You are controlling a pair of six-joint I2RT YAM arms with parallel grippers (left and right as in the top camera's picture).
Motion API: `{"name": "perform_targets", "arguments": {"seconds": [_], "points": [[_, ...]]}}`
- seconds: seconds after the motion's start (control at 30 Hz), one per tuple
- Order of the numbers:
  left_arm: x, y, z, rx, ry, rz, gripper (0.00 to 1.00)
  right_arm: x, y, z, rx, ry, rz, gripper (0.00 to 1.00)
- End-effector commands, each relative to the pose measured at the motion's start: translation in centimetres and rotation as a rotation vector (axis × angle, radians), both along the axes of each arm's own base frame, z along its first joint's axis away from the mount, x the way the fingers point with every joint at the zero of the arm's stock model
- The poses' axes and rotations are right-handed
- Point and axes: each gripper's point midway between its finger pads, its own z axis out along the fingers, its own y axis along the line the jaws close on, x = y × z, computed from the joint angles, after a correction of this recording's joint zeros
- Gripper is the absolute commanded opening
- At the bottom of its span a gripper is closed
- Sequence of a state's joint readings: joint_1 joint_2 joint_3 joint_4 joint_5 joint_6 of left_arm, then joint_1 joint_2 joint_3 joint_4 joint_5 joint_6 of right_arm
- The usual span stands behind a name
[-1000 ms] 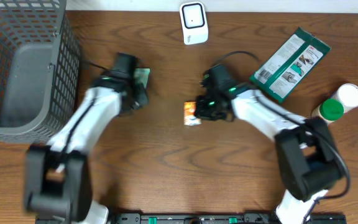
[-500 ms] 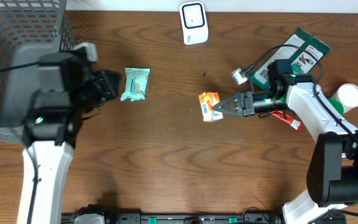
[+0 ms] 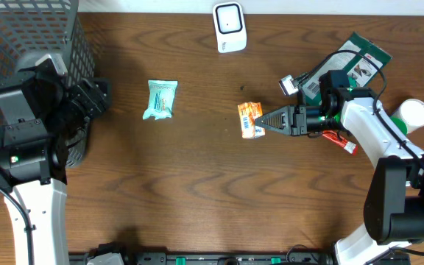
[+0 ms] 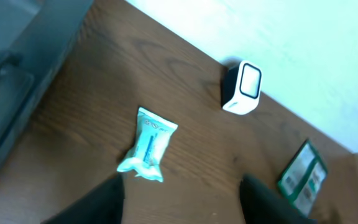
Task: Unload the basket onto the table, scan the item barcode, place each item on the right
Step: 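Carry the orange box right with the right gripper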
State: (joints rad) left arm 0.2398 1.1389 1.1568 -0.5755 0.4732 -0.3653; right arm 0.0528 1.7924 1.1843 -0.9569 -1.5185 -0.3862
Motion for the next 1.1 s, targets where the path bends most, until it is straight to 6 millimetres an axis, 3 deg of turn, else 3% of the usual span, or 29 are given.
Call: {"name": "perform_targets", "arguments": {"seconds": [0.0, 0.1, 0.7, 0.77, 0.93, 1.0, 1.07], "points": [[0.0, -0.1, 0.3, 0.008, -0.013, -0.015, 0.69, -0.2, 0.0, 1.1, 0.044, -0.034, 0.002, 0.01], [0.0, -0.1, 0.3, 0.008, -0.012, -0.015, 0.8, -0.2, 0.0, 1.1, 0.044, -0.034, 0.002, 0.01], [0.0, -0.1, 0.3, 0.008, -0.012, -0.015, 0.82, -0.2, 0.0, 0.9, 0.032, -0.033, 0.002, 0.01], [0.0, -0.1, 0.3, 0.008, -0.012, -0.015, 0.82, 0.0, 0.0, -0.1, -0.022, -0.051, 0.002, 0.01], [0.0, -0.1, 0.3, 0.007, -0.012, -0.016, 0.82, 0.8, -1.2, -5.3, -0.339, -0.036, -0.022, 0.01], [0.0, -0.1, 0.3, 0.008, -0.012, -0.015, 0.82, 1.5, -2.5, -7.6, -0.493, 0.083, -0.089, 0.01], [0.0, -0.1, 0.3, 0.008, -0.012, -0.015, 0.82, 2.3, -5.1, -10.3, -0.72, 0.197, -0.198, 0.01]]}}
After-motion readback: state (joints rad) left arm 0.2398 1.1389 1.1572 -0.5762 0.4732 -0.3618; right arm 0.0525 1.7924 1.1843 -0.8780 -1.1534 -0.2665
